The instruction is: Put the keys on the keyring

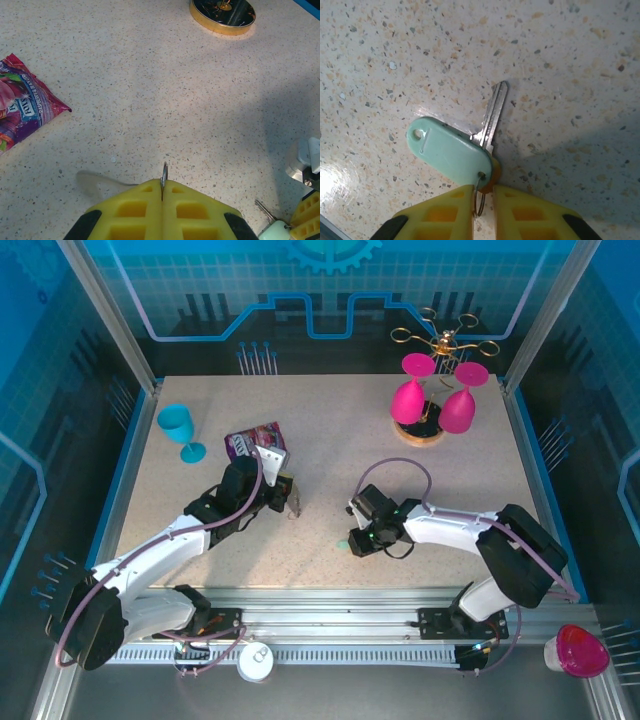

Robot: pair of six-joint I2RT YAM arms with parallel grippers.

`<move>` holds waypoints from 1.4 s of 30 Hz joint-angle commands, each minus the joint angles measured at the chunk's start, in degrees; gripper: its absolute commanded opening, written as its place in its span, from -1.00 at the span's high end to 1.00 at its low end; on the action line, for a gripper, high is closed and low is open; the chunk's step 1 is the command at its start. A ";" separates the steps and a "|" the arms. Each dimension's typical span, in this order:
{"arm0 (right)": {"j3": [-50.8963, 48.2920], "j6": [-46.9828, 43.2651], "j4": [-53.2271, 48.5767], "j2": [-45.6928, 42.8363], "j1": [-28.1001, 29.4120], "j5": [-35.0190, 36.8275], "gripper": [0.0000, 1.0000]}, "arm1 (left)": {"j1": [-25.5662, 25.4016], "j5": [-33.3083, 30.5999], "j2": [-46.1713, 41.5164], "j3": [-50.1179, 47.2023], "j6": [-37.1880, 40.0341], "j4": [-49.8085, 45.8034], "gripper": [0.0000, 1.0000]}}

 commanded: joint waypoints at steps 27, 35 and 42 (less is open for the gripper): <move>-13.28 -42.60 16.05 -37.90 0.16 -11.02 1.00 | -5.13 29.29 -5.76 -2.41 40.89 0.56 1.00; -13.32 -44.27 19.50 -37.76 0.00 -17.55 1.00 | -6.54 37.59 -4.66 -5.35 44.17 7.63 1.00; -13.15 -42.89 25.40 -35.18 0.17 -17.93 1.00 | -7.47 37.27 -4.63 -7.03 44.64 11.31 1.00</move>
